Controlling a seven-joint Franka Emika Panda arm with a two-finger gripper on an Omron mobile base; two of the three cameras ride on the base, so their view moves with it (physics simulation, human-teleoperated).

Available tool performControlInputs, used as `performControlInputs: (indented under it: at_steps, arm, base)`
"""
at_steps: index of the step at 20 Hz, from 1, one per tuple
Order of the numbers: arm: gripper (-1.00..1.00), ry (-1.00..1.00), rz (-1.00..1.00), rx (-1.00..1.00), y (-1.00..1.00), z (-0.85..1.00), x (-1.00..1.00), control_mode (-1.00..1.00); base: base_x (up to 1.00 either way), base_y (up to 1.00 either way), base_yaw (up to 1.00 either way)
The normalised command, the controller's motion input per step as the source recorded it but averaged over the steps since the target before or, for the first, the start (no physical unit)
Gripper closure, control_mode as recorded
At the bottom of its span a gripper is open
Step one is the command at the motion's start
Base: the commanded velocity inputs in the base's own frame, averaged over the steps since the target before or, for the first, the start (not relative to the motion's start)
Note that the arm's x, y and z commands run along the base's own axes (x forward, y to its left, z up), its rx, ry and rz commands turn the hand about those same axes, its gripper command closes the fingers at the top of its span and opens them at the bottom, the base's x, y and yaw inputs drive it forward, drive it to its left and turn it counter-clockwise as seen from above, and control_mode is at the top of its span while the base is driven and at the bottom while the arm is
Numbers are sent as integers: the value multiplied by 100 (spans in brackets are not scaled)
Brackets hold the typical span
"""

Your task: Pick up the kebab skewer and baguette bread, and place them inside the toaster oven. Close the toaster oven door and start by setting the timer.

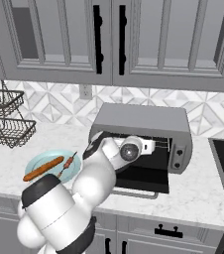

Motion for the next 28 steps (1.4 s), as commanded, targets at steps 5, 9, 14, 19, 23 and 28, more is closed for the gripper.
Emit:
performControlInputs:
  at_steps: [5,9,14,19,23,28]
  arm:
    - [-100,11,0,2,0,-16,0,-100]
    - [-100,1,0,0,0,-29,0,-100]
    - [-100,0,0,0,0,-35,-3,-100]
    - [-100,0,0,0,0,-32,-4,-100]
    - [-100,-9,0,0,0,-3,-7,-100]
    - [-100,-26,0,0,0,0,-5,-100]
  base:
    - [0,0,0]
    - [0,0,0]
    - [0,0,0]
    - [0,0,0]
    - [0,0,0]
    - [0,0,0]
